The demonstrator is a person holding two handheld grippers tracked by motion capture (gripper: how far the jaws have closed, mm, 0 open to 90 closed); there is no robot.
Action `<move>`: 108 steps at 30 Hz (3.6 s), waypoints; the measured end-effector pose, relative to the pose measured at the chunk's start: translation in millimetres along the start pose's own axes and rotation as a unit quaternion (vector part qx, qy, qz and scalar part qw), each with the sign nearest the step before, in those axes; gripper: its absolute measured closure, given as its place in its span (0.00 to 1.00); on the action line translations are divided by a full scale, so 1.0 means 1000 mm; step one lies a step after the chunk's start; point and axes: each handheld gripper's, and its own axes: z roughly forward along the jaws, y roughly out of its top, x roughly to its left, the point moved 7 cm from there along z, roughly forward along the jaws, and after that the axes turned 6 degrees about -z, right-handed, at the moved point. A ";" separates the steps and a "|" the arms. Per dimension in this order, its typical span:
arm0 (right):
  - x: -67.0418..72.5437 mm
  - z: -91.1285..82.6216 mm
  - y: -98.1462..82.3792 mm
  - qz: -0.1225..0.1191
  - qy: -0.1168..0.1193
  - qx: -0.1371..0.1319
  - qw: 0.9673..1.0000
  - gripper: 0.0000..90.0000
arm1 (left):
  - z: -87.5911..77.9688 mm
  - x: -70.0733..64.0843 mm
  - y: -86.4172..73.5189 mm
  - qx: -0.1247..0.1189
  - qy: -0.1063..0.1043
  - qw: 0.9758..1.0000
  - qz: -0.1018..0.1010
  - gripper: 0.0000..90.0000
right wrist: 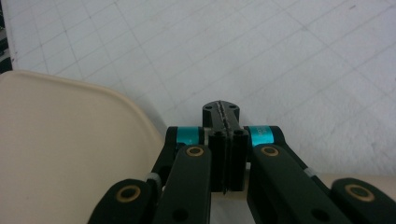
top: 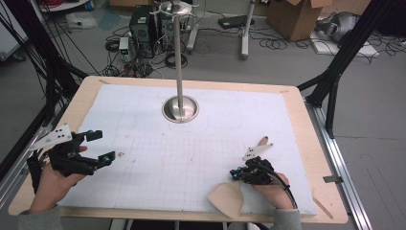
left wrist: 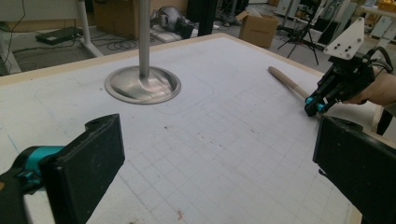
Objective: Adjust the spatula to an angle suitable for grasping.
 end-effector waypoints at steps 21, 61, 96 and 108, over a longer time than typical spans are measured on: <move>-0.021 -0.037 0.005 0.005 -0.051 -0.055 0.997 1.00 | 0.007 -0.001 -0.003 0.009 0.001 1.000 0.003 0.03; -0.098 -0.035 -0.022 0.073 -0.099 -0.058 0.991 1.00 | -0.001 -0.004 -0.007 0.007 0.004 1.000 0.001 0.03; -0.085 0.032 0.053 -0.002 -0.029 -0.025 0.999 1.00 | -0.010 0.001 -0.016 0.013 0.022 1.000 -0.007 0.03; -0.081 0.020 0.062 -0.015 -0.036 -0.029 0.999 1.00 | -0.012 0.004 -0.013 0.007 0.021 1.000 -0.010 0.03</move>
